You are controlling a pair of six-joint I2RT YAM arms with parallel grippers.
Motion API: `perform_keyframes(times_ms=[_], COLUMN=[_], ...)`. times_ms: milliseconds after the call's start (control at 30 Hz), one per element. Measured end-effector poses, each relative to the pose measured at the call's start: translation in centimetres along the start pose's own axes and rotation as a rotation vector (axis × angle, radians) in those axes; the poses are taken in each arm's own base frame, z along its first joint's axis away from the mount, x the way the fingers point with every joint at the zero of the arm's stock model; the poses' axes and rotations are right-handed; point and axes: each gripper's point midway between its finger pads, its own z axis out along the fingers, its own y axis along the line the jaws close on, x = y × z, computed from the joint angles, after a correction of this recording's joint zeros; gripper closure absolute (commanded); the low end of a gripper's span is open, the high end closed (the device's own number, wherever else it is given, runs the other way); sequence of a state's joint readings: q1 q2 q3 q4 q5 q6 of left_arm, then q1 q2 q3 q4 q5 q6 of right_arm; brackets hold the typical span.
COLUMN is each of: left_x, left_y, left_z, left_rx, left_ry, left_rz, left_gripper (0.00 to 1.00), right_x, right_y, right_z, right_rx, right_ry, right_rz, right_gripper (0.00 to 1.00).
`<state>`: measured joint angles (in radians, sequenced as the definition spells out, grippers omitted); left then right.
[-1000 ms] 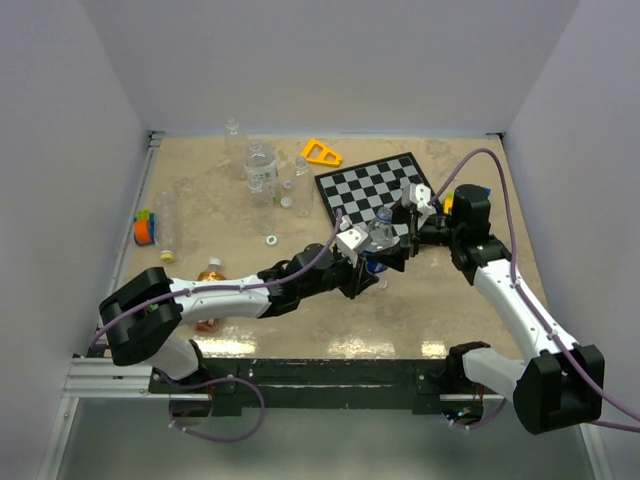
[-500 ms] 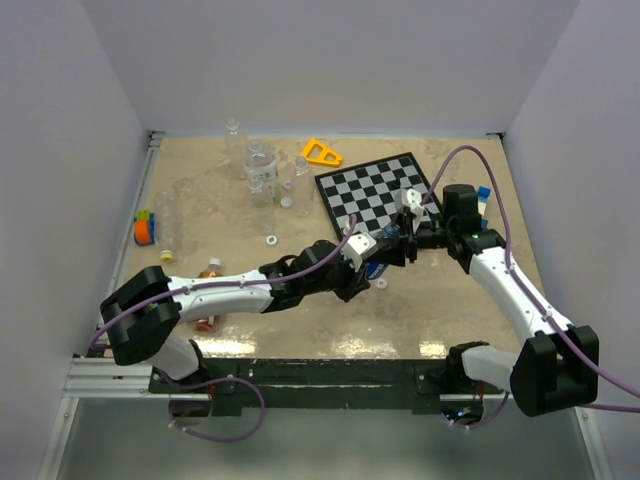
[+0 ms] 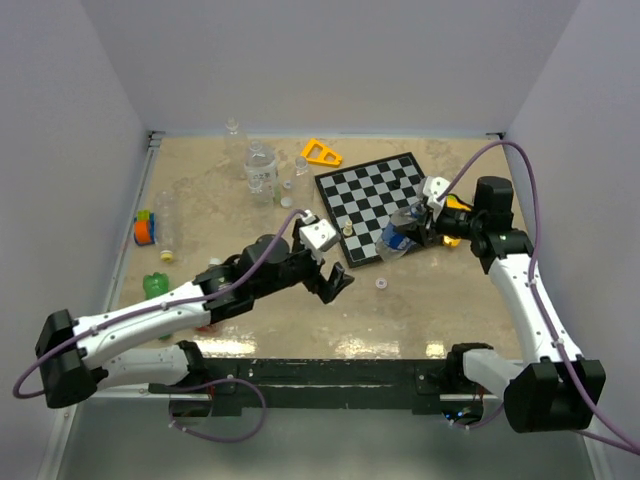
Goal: Unscrew the bottle caps
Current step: Place the plastic bottle at the center of the board.
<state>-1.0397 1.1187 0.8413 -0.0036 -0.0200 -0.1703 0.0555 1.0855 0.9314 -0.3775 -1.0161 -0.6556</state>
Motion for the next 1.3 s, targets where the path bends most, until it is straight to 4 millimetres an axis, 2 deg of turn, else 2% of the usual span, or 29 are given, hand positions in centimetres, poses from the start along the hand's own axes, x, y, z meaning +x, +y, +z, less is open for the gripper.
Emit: perform_keyframes(times_ms=[67,200,267,333,467,533,667,767,933,1000,1300], left_x=[-0.6,-1.2,-0.8,0.6,4.9,6.0,5.8,5.5,5.2,5.2,5.2], left_y=[1.1,3.5,4.6,5.6,7.0,7.4,7.7,7.7,7.6,7.7,7.6], left_z=[-1.9,-5.4,-6.6,-7.4,-7.9,-8.0,-8.3,-8.5,-8.6,-8.6,-8.6], left_rx=[-0.047,-0.158,-0.210,-0.253,-0.292,-0.303,-0.312,-0.314,-0.314,-0.314,-0.313], left_ry=[-0.005,-0.020,-0.016,0.004,0.104,0.137,0.129,0.114,0.105,0.105,0.104], left_rz=[0.043,0.130,0.166,0.196,0.237,0.250,0.253,0.251,0.251,0.252,0.252], left_gripper=[0.00,0.00,0.00,0.00,0.00,0.00,0.00,0.00,0.00,0.00,0.00], right_x=[1.1,3.5,4.7,6.0,7.5,8.1,8.6,9.8,10.1,10.0,10.0], right_y=[-1.7,-3.1,-3.1,-3.0,-3.1,-3.3,-3.2,-3.1,-3.3,-3.5,-3.2], right_z=[-1.0,-1.5,-1.4,-1.4,-1.2,-1.1,-0.9,-0.5,-0.2,-0.2,-0.5], right_rx=[0.077,0.144,0.155,0.160,0.165,0.166,0.153,0.138,0.135,0.143,0.150], right_ry=[0.046,0.131,0.162,0.188,0.225,0.239,0.245,0.262,0.255,0.254,0.255], right_rz=[-0.018,-0.021,-0.006,0.016,0.042,0.048,0.064,0.094,0.103,0.092,0.056], right_gripper=[0.84,0.82,0.80,0.80,0.78,0.76,0.71,0.67,0.34,0.29,0.16])
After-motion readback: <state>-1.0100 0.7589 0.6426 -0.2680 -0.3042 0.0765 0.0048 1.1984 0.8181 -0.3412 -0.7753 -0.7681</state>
